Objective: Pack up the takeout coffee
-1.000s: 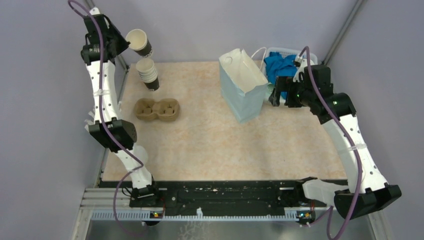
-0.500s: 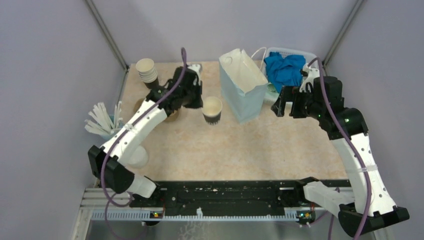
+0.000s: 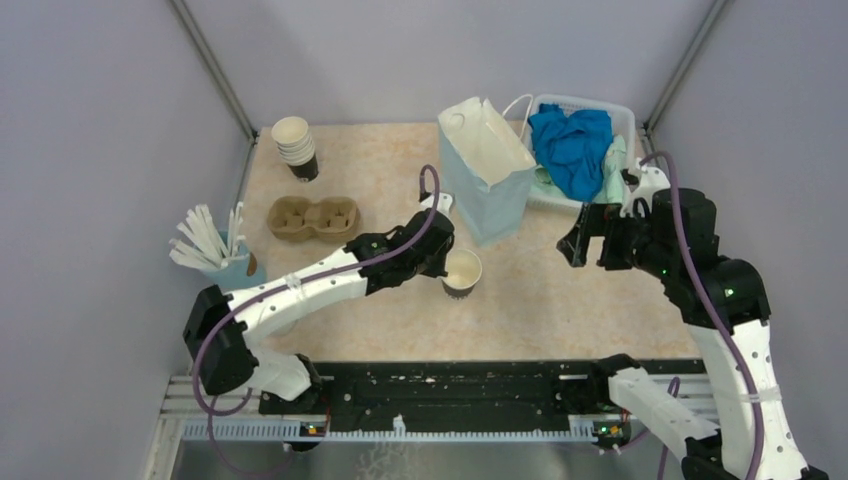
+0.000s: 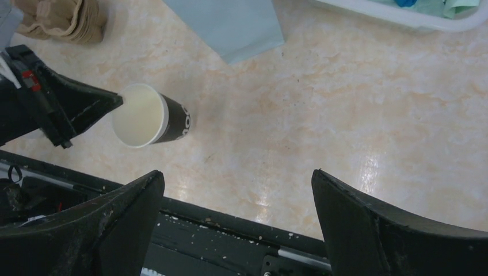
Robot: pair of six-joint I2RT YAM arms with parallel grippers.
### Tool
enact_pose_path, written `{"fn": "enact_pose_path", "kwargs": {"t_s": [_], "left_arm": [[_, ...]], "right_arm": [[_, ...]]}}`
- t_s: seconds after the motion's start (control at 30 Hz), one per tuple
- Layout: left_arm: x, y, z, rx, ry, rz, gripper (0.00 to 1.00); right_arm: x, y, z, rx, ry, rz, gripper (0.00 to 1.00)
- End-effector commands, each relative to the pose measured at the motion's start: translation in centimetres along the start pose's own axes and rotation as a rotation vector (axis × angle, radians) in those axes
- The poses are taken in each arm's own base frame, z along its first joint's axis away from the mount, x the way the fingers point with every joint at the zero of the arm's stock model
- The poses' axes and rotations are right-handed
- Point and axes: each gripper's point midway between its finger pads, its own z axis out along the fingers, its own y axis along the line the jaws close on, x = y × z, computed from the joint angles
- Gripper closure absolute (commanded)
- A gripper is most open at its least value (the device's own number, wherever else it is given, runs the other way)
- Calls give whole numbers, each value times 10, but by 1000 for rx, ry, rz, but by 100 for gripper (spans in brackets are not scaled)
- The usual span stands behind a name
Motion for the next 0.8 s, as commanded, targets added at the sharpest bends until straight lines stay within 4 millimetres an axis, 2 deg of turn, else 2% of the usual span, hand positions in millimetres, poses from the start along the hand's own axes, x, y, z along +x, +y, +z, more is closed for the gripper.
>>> {"fn": "enact_pose_path", "kwargs": {"t_s": [0.0,0.13,0.4,0.47,0.6,0.77], "left_arm": [[-14,1,22,-44,-86,-44,100],[-8,-1,34,-45,-74,-46,100],[22,3,47,-38,-16,-73,100],[25,4,47,-42,-3,-76,96],[22,10,37,-76,3,-81,71],[4,30,-3,-161,-23,-113,39]], "right_arm": [[6,2,-15,-12,16,-1,1],[5,4,-24,-19,8,-5,1],[7,10,-32,-48,0,7,1],[8,10,-33,-50,2,4,1],[9,10,-32,-53,6,-8,1],[6,12,-30,-67,3,-25,1]]}}
